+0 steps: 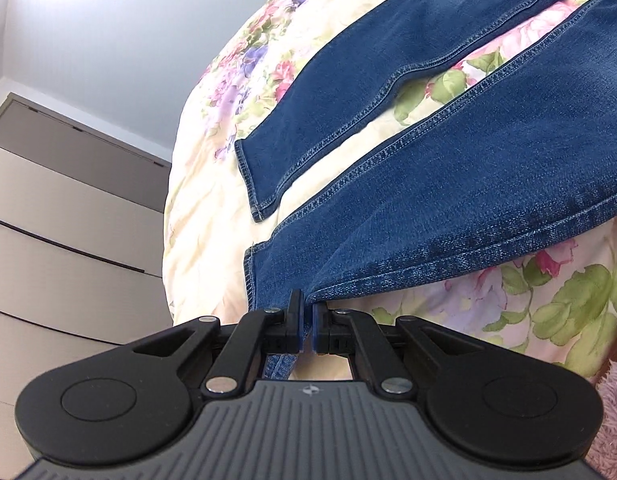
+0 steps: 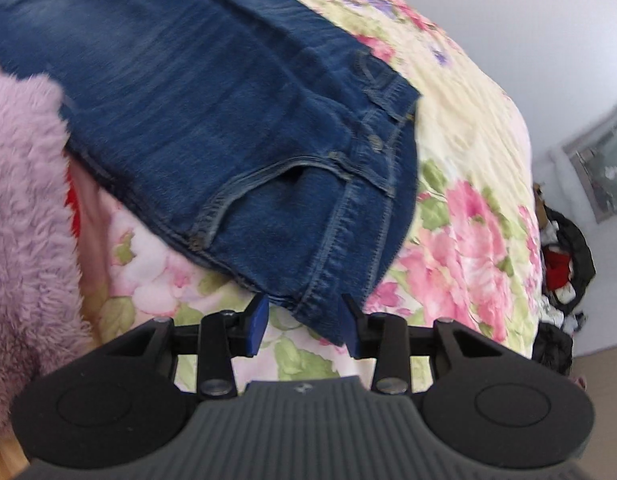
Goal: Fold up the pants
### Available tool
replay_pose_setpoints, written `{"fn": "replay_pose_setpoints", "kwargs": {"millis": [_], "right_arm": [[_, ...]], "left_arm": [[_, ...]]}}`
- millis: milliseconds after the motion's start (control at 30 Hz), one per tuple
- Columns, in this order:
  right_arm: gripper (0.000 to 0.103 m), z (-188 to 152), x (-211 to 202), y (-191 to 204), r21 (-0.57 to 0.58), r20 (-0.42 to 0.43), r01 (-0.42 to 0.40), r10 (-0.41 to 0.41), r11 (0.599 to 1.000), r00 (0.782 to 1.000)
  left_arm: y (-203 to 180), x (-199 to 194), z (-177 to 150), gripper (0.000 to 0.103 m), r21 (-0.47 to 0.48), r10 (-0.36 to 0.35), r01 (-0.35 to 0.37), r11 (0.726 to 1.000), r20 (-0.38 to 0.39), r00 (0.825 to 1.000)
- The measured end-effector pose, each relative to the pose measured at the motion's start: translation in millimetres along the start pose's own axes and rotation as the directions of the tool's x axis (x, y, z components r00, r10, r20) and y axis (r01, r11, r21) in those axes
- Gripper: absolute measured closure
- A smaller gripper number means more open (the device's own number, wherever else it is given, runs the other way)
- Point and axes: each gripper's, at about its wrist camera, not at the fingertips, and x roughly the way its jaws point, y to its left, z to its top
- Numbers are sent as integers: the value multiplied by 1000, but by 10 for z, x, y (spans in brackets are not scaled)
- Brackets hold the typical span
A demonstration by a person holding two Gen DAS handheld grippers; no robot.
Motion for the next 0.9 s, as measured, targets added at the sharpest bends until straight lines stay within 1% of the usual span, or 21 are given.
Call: {"fn": "replay_pose_setpoints", "kwargs": {"millis": [133,200,267,367,433,467,500,567,600,667,767,900], "right_arm": [[67,12,73,128,-84,-3,11,-11,996,1000],[55,22,103,164,-108,1,15,-15,994,1000],[52,21,134,209,-133,10,24,-22,991,1000],[52,33,186,249,-167,29,39,-35,985,999],[58,36,220,261,-172,36,46,-40,984,999],[72,34,225,262,-173,43,43,-36,984,998],[79,46,228,259,-171,46,27,-19,985,999],[92,61,192,241,-156,66,31,-20,987,998],[96,67,151,218,-139,75,28,-18,990,997],[99,90,46,150,-100,108,34,-23,994,994],[101,158,-166,-31,-13,172,57,-53,998,984],[101,414,-365,-346,83,245,97,-114,992,963]], "left_arm": [[9,30,11,99,-9,-5,5,1000,-9,1000],[10,55,30,100,-8,-7,7,1000,-13,1000],[20,59,35,100,-16,-12,12,1000,-16,1000],[46,86,26,99,-44,-32,31,999,-23,999],[65,103,17,99,-66,-44,42,997,-21,999],[64,104,15,100,-77,-47,45,996,-20,999],[68,103,10,100,-84,-47,46,995,-15,999],[109,90,3,100,-116,-53,53,992,0,999],[148,80,-3,99,-145,-62,62,987,9,998],[226,53,1,99,-191,-69,74,979,29,997],[342,32,55,99,-221,-60,71,973,54,997],[516,41,262,100,-282,-48,67,957,76,996]]}}
